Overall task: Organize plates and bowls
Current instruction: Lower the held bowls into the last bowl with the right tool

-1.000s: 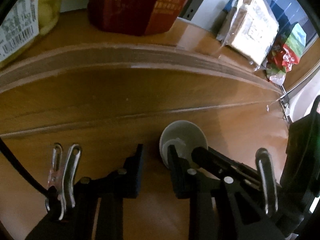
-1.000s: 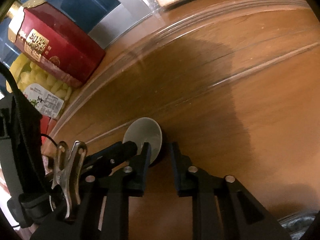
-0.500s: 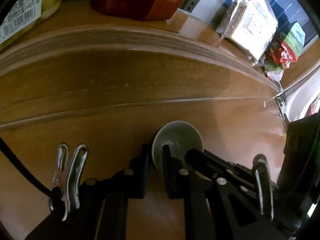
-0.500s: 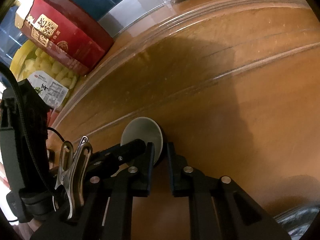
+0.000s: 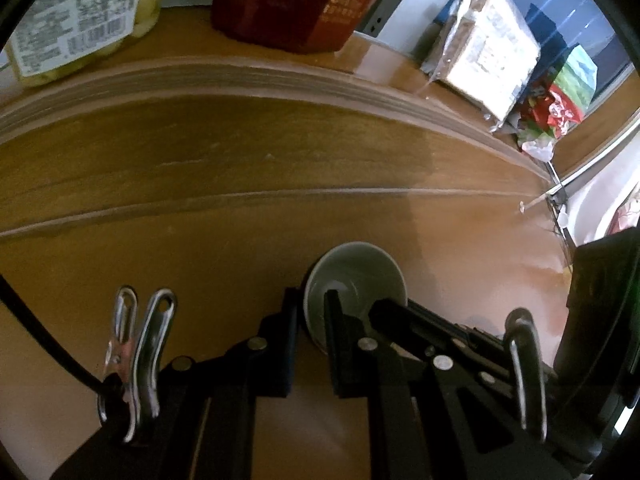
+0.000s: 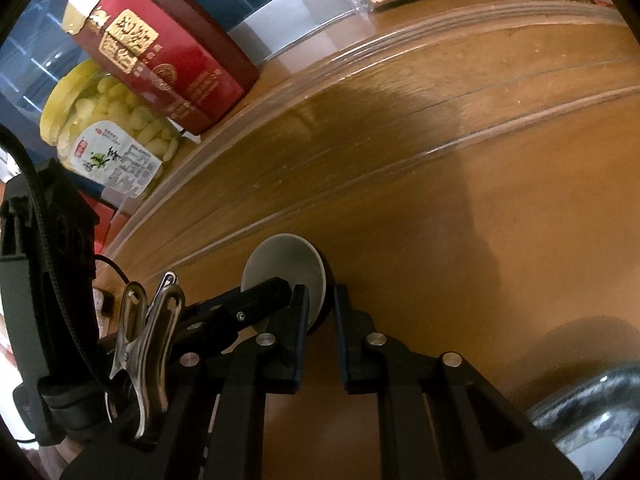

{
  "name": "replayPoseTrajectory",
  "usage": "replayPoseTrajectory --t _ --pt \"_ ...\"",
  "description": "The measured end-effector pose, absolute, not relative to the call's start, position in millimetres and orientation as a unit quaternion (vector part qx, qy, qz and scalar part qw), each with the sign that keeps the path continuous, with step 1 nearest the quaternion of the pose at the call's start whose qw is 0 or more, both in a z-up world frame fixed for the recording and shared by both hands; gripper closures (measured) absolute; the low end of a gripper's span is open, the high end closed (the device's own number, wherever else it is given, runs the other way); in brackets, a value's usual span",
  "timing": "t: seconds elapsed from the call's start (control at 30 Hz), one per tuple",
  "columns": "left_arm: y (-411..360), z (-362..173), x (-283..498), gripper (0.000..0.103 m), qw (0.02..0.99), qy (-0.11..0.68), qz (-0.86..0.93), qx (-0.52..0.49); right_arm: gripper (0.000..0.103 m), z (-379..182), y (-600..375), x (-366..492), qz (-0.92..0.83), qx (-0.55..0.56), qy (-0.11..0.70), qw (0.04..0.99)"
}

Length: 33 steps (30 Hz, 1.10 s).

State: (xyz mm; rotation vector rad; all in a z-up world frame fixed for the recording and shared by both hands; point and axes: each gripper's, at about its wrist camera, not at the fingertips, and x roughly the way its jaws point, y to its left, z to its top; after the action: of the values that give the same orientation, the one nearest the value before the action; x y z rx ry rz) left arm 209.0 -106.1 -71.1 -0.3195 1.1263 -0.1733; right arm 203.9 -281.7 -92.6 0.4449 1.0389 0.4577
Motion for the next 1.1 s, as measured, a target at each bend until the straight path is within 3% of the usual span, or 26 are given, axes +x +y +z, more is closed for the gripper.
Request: replayPoseTrajectory --t 1.1 --pt "-95.8 -35.9 119.3 0.092 0.849 0.504 -0.073 -0.143 0.088 -60.7 -253.0 131.3 0.232 0.206 0.471 0.826"
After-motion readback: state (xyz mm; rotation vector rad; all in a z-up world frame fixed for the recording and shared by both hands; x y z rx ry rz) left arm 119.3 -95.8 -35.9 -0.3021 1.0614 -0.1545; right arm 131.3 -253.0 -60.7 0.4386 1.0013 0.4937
